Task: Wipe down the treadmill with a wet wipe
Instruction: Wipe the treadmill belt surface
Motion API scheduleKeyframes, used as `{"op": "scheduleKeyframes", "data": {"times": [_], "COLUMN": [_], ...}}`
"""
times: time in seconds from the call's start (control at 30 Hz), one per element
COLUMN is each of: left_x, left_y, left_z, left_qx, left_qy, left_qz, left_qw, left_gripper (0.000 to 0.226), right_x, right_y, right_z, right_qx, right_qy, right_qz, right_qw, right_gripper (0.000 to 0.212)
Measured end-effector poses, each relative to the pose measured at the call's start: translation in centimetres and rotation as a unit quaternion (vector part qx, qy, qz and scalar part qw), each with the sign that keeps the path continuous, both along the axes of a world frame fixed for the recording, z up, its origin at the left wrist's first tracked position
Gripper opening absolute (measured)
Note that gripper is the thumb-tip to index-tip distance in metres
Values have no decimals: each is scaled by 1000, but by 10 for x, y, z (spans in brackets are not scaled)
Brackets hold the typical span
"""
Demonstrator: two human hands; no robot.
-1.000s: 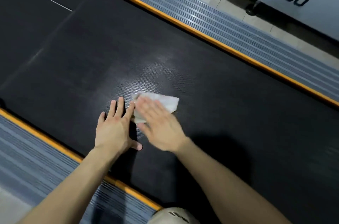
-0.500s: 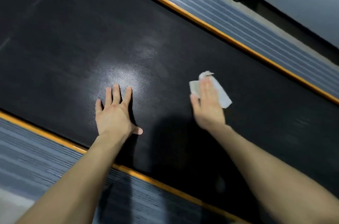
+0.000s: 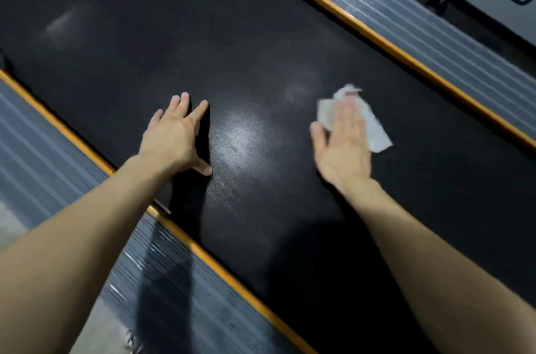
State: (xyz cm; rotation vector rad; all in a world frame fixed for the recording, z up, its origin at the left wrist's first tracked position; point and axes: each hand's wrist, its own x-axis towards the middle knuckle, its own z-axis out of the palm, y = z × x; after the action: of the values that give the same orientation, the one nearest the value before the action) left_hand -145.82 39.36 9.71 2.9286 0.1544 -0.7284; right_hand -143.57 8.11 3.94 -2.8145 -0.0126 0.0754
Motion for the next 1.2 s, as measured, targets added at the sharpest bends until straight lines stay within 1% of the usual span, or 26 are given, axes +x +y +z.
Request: {"op": "scheduleKeyframes", "data": {"times": [0.03,0.1,0.13,0.17,0.2,0.27,0.3,0.37,0.43,0.47,0.5,0.57,0.6,0.63,0.67,0.77,0.8,0.83,0.87,0.9,1.0,1.03,1.07,1.1,1.13,1.2], "left_x": [-7,-27,-40,-55,-70,-103,-118,-148,-171,-181,-191,-206,-212,-216,-219,-217,-218,-218,-217,-217,-218,-218,-218,-219,-220,-219], "left_y": [-4,-9,-12,-13,-12,-9,-9,-12,-17,-19,-20,-21,-22,-22,-23,-23,-22,-22,-21,-21,-21,-21,-21,-21,-22,-21], "left_z": [3,9,10,11,10,9,8,6,3,0,-5,-19,-26,-33,-37,-37,-37,-38,-38,-38,-38,-38,-38,-38,-38,-38], "left_qx": [-1,-8,-2,8,19,36,41,63,95,105,111,120,123,120,111,96,98,101,99,95,97,96,94,94,94,91], "left_qy": [-18,-55,-69,-81,-95,-123,-138,-170,-204,-215,-221,-225,-232,-244,-258,-267,-266,-265,-264,-262,-264,-263,-261,-260,-260,-261], "left_qz": [19,61,60,47,32,18,21,45,87,117,145,181,190,199,208,217,218,220,222,222,226,226,227,228,230,229], "left_qw": [1000,997,996,996,995,992,989,982,970,964,958,950,946,942,937,934,934,933,933,934,933,933,934,933,933,933], "left_gripper": [157,135,121,109,99,85,78,66,59,60,62,66,66,65,64,63,63,63,63,62,63,63,63,63,63,63], "right_x": [-27,-88,-98,-86,-63,-5,22,41,7,-23,-57,-102,-99,-84,-64,4,16,16,6,-11,-62,-55,-39,-21,-6,20], "right_y": [25,61,63,54,41,2,-20,-40,-10,9,25,44,49,56,63,90,100,109,115,115,83,80,86,99,116,152], "right_z": [1,2,7,8,5,3,9,17,18,15,10,7,9,8,7,7,9,8,9,10,13,16,19,21,23,33], "right_qx": [36,36,12,11,11,-11,-42,-48,-27,-6,10,-14,-29,-32,-40,-80,-79,-70,-56,-47,-44,-62,-77,-98,-116,-112], "right_qy": [-12,14,18,1,-23,-14,8,68,57,29,8,3,-6,-13,-19,2,23,26,17,2,-3,4,0,-5,-12,14], "right_qz": [130,453,547,576,531,315,204,73,126,241,393,646,706,728,708,468,381,338,365,451,754,804,826,824,799,686], "right_qw": [991,890,837,818,847,949,978,994,990,970,920,763,707,685,704,880,921,938,929,891,655,591,558,557,589,719], "right_gripper": [76,70,69,68,67,72,78,87,84,79,73,66,64,63,62,67,70,74,76,75,67,66,64,63,64,68]}}
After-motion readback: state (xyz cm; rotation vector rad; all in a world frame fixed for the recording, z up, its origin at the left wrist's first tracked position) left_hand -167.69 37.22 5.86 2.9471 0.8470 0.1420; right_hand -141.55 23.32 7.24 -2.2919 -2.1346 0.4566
